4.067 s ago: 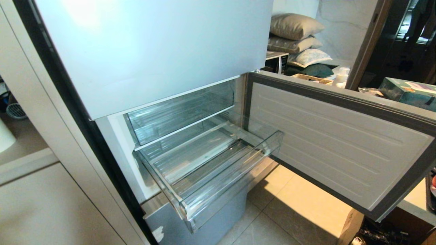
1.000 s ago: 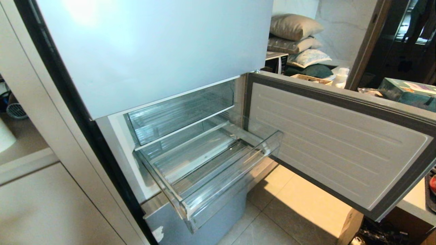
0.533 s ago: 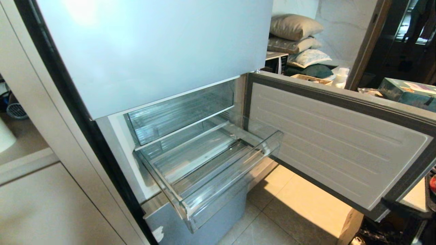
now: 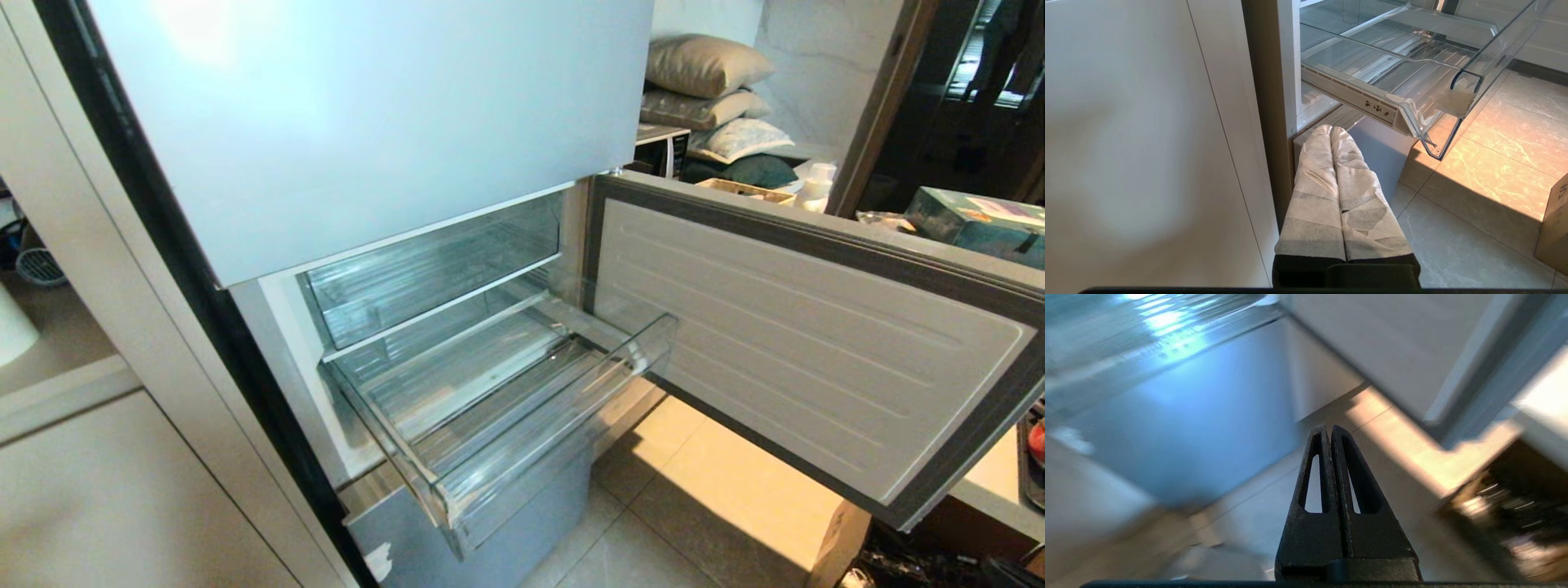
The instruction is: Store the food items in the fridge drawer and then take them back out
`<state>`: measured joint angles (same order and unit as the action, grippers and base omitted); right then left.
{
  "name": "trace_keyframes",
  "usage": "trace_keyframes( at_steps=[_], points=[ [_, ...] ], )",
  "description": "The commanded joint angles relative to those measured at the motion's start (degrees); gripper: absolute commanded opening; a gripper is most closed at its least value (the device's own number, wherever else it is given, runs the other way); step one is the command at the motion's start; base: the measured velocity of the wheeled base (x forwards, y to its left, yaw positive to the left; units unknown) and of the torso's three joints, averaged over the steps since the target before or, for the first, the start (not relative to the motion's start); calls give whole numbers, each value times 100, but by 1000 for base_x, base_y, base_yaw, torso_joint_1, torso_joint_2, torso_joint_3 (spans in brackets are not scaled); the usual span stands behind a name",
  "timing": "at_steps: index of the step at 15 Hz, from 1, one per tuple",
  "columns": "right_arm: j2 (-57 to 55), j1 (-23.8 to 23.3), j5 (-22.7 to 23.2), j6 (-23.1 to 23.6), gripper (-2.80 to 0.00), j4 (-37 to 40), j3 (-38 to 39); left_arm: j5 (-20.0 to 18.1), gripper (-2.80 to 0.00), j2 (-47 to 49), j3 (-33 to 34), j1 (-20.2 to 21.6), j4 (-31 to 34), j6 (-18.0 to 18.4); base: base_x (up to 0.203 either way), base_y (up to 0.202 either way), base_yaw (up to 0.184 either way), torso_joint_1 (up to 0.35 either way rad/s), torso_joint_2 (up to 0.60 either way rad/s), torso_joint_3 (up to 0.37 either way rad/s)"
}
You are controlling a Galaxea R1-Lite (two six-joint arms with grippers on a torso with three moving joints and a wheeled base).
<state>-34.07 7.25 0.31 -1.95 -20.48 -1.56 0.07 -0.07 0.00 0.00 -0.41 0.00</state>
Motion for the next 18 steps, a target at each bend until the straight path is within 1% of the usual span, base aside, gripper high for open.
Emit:
trace_keyframes(
  at_steps=[1,3,4,5,6,14,16,18],
  points=[
    [2378,-359,64,479,-280,1153,53,1,-280,7,9,0,-2,0,0,0,0,0,0,0],
    [3272,-557,69,613,-280,1664,93,1,-280,7,9,0,-2,0,0,0,0,0,0,0],
    [3428,-643,25,500,-280,1838,117,1,-280,7,9,0,-2,0,0,0,0,0,0,0],
    [3427,-703,-62,127,-280,1959,139,1,-280,7,9,0,-2,0,0,0,0,0,0,0],
    [3408,-741,-178,3,-280,2037,155,1,-280,7,9,0,-2,0,0,0,0,0,0,0],
    [3407,-742,-207,51,-280,2048,156,1,-280,7,9,0,-2,0,0,0,0,0,0,0],
    [3407,-742,-207,-51,-280,2039,156,1,-280,7,9,0,-2,0,0,0,0,0,0,0],
    [3407,-742,-207,-43,-280,2039,156,1,-280,7,9,0,-2,0,4,-4,48,1,1,1]
  ],
)
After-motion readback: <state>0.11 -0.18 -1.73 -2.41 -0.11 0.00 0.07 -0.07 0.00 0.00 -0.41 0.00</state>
